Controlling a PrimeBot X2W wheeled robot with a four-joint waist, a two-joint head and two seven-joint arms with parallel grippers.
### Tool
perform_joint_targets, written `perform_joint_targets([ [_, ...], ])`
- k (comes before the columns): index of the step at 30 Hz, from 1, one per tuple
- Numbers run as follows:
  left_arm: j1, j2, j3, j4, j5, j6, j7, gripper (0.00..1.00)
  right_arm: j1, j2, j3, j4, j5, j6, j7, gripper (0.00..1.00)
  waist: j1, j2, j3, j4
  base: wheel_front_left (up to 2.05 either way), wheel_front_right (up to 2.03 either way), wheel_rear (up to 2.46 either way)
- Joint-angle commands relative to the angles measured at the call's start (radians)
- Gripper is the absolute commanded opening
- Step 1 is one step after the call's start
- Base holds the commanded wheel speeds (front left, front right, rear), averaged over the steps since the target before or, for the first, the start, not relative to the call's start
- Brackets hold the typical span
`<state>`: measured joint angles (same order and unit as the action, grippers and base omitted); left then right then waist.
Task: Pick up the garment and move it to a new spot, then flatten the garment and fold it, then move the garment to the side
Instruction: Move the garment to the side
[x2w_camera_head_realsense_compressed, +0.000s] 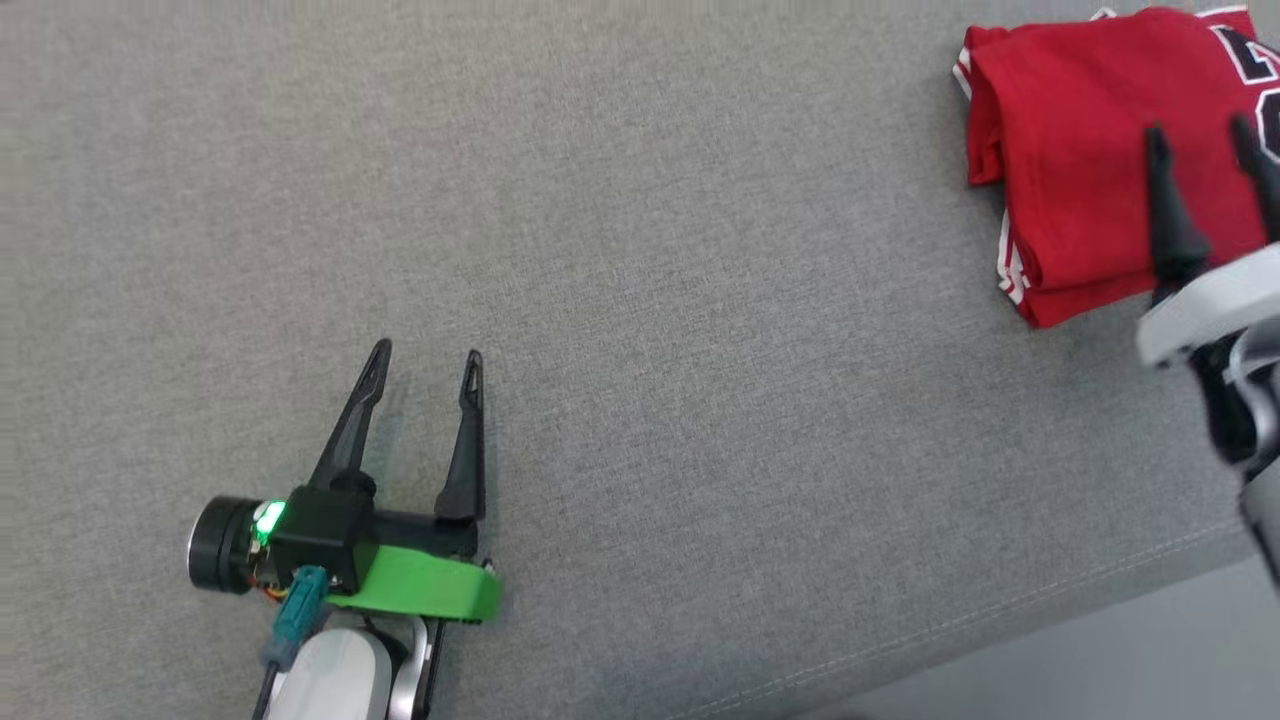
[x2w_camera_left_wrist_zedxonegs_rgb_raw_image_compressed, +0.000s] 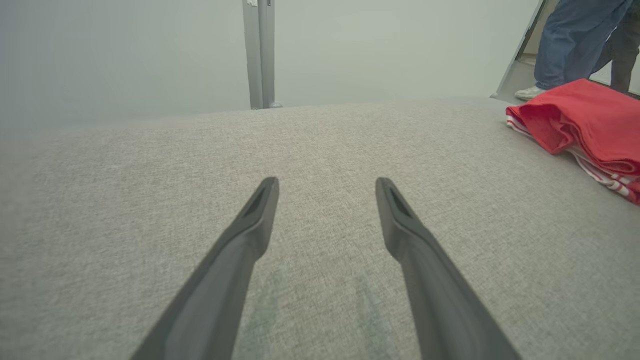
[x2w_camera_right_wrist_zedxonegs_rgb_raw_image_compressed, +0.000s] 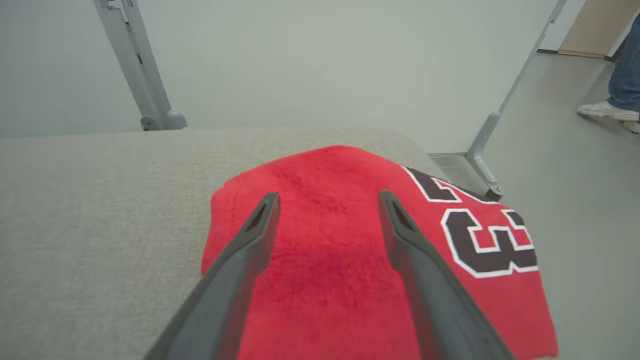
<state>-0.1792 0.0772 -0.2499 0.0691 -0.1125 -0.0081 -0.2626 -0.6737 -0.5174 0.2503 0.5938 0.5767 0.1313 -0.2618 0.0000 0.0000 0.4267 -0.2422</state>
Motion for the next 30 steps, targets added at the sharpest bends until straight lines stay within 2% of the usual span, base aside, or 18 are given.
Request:
perform_joint_targets([
  [1, 0.026, -0.006, 0.012, 0.014, -0.014, 0.009, -0.002, 1.00, 0.059, 0.029, -0.014, -0.037, -0.033, -0.001, -0.004, 1.00, 0.0000, 0.0000, -0.130, 0.034, 0.00, 0.00, 0.00],
  [6, 0.077, -0.023, 0.057, 0.048, -0.078, 0.041, -0.002, 1.00, 0.240, 0.153, -0.060, -0.204, -0.174, -0.001, -0.004, 1.00, 0.0000, 0.0000, -0.236, 0.069, 0.00, 0.00, 0.00],
  [14, 0.157, -0.026, 0.084, 0.051, -0.118, 0.093, -0.002, 1.00, 0.460, 0.295, -0.112, -0.428, -0.345, -0.001, -0.004, 1.00, 0.0000, 0.0000, -0.360, 0.119, 0.00, 0.00, 0.00],
  [23, 0.279, -0.026, 0.120, 0.017, -0.104, 0.113, -0.002, 1.00, 0.660, 0.360, -0.155, -0.583, -0.414, -0.001, -0.004, 1.00, 0.0000, 0.0000, -0.435, 0.140, 0.00, 0.00, 0.00],
  [30, 0.361, -0.026, 0.132, 0.005, -0.100, 0.084, -0.002, 1.00, 0.764, 0.394, -0.191, -0.611, -0.424, -0.001, -0.004, 1.00, 0.0000, 0.0000, -0.474, 0.152, 0.00, 0.00, 0.00],
])
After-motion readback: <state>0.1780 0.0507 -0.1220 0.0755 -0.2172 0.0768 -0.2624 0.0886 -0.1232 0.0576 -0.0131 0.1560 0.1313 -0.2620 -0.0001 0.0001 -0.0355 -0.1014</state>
